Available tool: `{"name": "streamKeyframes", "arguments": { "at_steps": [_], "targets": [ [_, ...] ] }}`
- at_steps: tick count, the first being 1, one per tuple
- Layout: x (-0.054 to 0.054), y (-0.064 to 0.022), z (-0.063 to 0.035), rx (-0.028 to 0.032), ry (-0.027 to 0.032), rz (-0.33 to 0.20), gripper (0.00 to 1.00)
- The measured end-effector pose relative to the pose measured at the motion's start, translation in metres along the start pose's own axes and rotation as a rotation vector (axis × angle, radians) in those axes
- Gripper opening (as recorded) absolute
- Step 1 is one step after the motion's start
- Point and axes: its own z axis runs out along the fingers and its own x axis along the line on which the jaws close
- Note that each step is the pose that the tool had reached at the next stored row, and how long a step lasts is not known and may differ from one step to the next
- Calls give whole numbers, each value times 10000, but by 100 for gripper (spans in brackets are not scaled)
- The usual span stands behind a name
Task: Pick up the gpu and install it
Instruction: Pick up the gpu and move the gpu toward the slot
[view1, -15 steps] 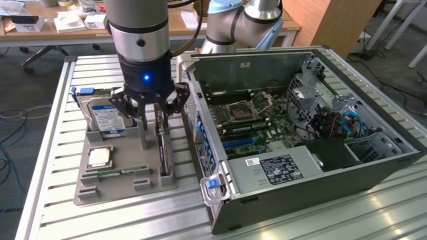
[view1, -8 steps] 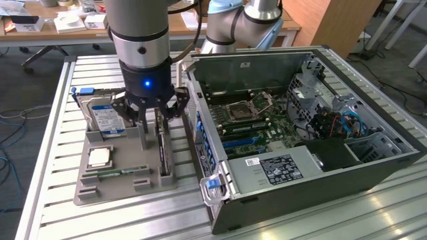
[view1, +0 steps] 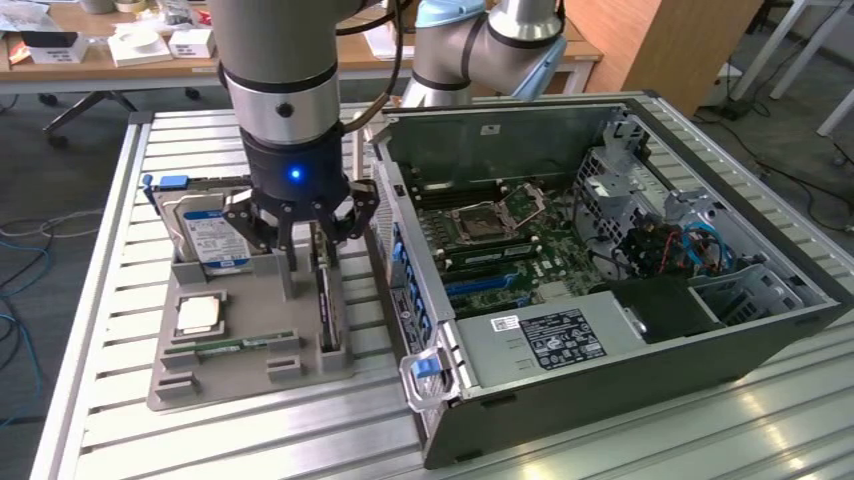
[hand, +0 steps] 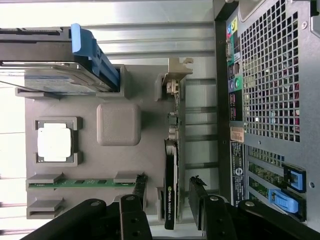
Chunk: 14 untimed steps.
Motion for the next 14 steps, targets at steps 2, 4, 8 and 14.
{"name": "streamKeyframes", "arguments": {
  "at_steps": [2,4,8,14],
  "targets": [
    [-9,1,4,-4,-4,-1,47],
    [-21,1,4,-1,-1,-1,47],
    [-28,1,32,0,-2,0,47],
    [-26,-4,126,-1,-2,-1,47]
  ]
}}
